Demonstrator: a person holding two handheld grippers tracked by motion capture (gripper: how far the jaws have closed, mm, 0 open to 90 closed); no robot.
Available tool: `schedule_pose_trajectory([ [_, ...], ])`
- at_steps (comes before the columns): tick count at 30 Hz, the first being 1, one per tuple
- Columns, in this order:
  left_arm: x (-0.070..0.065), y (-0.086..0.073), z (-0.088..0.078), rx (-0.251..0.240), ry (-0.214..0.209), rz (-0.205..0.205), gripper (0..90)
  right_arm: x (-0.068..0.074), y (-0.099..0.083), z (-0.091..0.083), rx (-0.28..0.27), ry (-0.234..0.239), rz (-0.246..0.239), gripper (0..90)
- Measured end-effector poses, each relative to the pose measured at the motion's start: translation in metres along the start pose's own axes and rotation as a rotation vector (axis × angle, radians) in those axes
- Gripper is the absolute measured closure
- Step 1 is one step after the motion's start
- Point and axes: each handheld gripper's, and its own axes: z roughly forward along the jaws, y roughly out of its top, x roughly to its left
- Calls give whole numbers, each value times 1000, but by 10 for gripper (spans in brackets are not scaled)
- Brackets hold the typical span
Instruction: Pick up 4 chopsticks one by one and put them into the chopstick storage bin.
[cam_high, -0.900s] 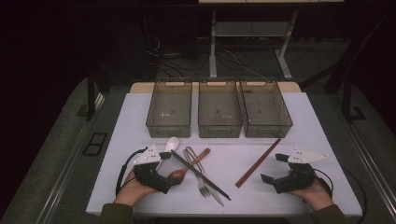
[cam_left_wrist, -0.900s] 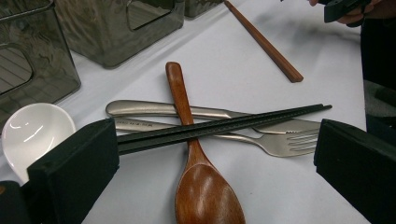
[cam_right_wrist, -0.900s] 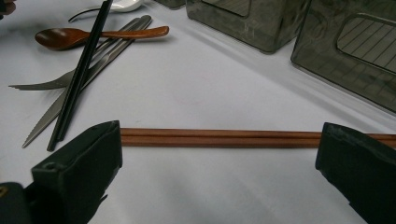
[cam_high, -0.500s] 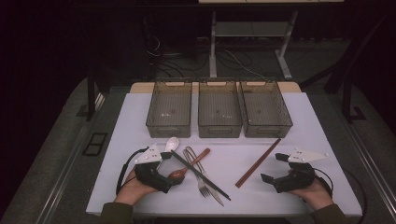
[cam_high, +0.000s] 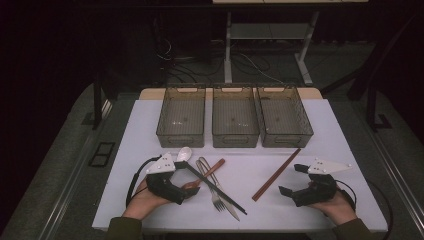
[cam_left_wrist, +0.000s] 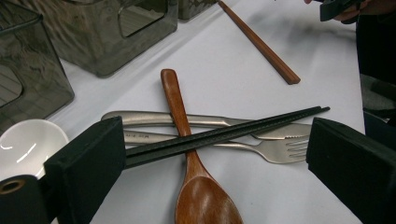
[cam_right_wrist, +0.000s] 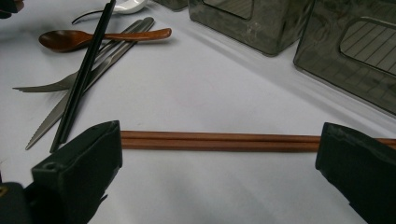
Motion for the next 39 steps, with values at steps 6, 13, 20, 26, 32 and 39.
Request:
schedule_pose_trajectory([
  [6,2,7,4,-4,-1,19,134,1,0,1,7,-3,2,8],
  [13,6,15,14,6,-10,33,187,1,0,3,8,-3,-6,8],
  [20,7,19,25,47,-49,46,256,1,0,4,14,-1,-4,8],
  [26,8,24,35,61,-85,54,332,1,0,5,14,0,-3,8],
  [32,10,31,47,86,-124,82,391,1,-1,5,14,2,-5,8],
  [39,5,32,55,130,-146,106,470,1,0,4,14,5,-4,8],
])
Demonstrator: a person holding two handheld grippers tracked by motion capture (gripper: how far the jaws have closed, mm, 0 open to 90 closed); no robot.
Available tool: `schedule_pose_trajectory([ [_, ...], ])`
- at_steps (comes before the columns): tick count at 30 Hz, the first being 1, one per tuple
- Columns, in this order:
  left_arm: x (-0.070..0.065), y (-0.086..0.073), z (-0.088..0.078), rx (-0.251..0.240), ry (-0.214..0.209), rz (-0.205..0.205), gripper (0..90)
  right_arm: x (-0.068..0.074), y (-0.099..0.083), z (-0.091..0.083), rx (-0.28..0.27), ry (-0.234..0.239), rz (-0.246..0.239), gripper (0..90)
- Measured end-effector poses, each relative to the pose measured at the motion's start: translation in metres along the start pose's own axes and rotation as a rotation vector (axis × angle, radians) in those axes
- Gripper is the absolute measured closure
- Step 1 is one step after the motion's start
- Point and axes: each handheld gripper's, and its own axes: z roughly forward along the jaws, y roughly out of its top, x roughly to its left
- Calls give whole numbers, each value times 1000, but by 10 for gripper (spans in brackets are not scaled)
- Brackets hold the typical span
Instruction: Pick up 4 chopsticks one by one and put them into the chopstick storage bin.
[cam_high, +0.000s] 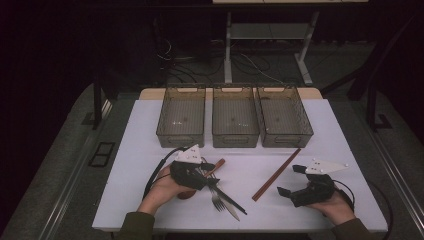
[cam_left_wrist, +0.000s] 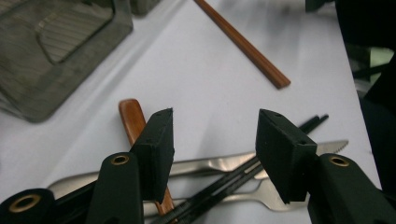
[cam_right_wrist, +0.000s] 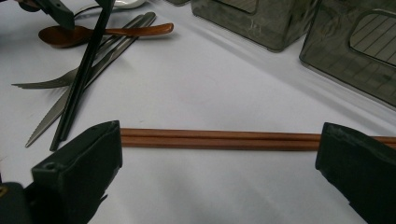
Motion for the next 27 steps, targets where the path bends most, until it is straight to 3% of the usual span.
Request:
schedule_pose_trajectory([
  [27,-11,-7,16,167,-15,116,540,1,0,1,4,7,-1,8],
])
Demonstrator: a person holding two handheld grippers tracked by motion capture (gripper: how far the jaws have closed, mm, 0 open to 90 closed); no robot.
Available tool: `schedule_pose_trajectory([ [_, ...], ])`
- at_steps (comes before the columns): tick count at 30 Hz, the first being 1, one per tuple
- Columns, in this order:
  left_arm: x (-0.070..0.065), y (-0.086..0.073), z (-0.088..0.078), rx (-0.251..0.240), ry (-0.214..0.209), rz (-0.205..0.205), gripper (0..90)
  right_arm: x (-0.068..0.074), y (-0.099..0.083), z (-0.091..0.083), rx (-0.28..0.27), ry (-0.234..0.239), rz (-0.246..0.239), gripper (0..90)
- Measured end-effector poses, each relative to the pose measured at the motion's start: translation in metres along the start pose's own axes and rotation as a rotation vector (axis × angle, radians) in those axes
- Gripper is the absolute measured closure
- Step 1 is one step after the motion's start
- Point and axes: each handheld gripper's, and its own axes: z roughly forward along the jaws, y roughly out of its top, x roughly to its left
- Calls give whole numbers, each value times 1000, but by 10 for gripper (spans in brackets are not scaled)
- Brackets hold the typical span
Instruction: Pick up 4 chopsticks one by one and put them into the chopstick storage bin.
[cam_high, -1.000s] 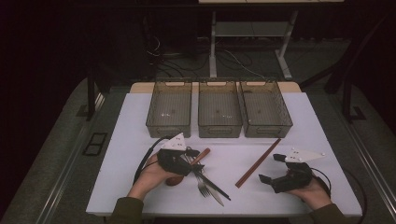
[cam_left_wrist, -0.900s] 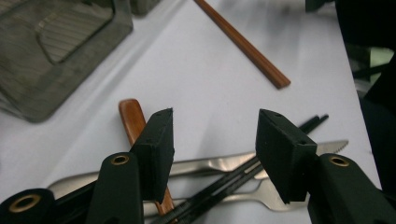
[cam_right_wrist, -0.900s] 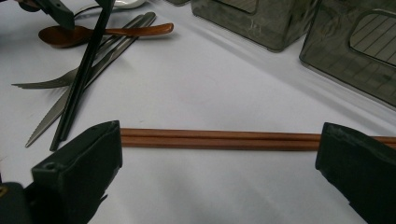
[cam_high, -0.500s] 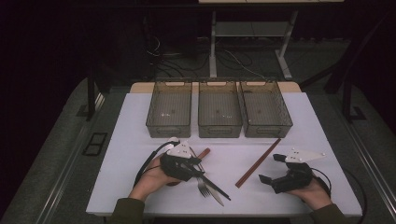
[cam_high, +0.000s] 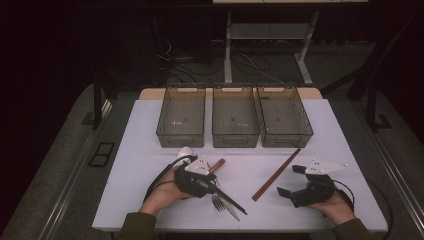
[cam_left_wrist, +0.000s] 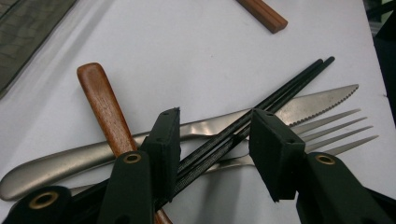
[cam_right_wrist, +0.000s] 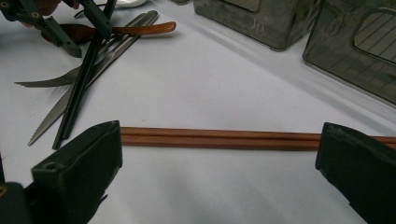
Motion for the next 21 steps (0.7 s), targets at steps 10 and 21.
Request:
schedule_pose_trajectory([
  [10,-1,0,2,12,5,21,572,0,0,0,1,0,3,8],
  [21,-2,0,2,17,6,38,631,0,0,0,2,0,5,8],
])
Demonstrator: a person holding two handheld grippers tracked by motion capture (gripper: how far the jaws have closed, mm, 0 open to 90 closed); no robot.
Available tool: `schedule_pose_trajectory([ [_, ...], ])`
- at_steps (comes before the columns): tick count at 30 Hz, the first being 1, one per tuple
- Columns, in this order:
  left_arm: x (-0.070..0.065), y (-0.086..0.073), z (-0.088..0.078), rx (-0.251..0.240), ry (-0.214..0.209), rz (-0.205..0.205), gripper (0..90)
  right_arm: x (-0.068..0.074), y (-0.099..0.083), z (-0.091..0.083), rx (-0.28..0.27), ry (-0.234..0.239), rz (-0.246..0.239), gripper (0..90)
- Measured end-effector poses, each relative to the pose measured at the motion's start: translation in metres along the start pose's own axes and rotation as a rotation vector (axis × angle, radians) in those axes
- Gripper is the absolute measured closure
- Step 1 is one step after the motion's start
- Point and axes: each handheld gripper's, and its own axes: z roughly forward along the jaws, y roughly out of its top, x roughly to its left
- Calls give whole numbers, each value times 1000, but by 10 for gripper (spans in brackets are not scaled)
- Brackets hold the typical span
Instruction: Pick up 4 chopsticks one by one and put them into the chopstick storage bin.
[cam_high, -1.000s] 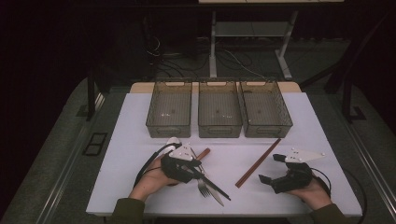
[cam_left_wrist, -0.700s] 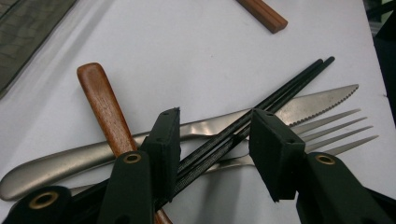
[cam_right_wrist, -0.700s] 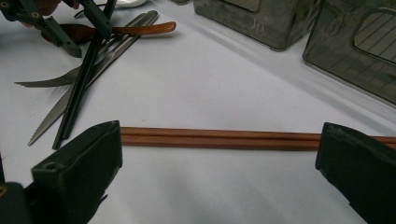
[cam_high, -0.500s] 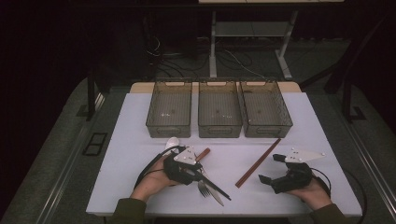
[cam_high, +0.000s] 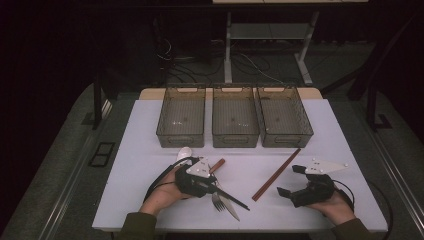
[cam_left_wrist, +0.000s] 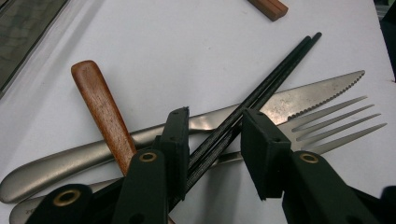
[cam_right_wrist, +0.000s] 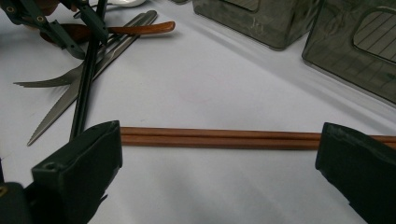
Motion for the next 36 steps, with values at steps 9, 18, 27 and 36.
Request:
schedule_pose_trajectory([
  [9,-1,0,0,6,-6,2,677,0,0,0,-1,0,1,8],
  [18,-1,0,1,15,-27,13,724,0,0,0,-3,0,1,8],
  [27,-2,0,-2,-6,-71,25,837,-1,0,0,-4,1,1,8],
  [36,-2,0,0,2,-69,23,829,-1,0,0,-4,0,2,8],
])
